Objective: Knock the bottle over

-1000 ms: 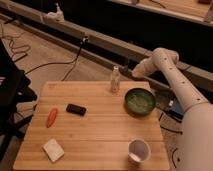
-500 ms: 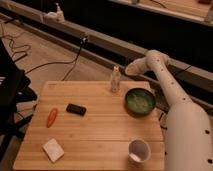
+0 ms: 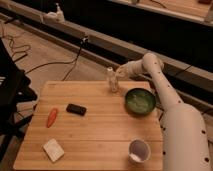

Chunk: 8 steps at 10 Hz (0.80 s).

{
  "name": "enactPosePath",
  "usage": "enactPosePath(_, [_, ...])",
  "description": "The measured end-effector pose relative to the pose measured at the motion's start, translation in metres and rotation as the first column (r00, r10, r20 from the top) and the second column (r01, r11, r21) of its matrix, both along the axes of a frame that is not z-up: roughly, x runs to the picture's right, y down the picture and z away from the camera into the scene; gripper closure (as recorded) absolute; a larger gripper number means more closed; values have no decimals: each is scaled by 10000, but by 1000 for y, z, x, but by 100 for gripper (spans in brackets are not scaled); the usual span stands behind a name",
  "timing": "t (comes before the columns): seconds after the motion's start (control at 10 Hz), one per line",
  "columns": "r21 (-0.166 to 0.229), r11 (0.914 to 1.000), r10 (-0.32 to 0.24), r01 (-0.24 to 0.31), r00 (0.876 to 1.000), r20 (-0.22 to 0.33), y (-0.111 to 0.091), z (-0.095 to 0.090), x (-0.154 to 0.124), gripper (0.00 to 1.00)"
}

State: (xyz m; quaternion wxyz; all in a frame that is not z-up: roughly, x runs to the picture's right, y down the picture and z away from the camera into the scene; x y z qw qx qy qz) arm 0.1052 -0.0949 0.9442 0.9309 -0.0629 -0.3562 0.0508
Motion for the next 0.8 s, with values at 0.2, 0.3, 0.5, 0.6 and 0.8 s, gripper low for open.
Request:
enactPosePath(0.2, [-361,9992,-98,150,9902,1393,17,-36,-26,100])
enactPosePath(0.3, [-676,9967,-308,456,9780,2061,34,-56,-40,100])
enactPosePath(0.5, [-1094,9866,-850,1212,9534,2895,66,-86,-53,100])
enactPosePath(0.6, [-1149,9844,-932,1332,9488,3017,71,-91,-53,96])
enactPosePath(0.8, [-1144,9840,-963,1367,9478,3041,71,-92,-56,77])
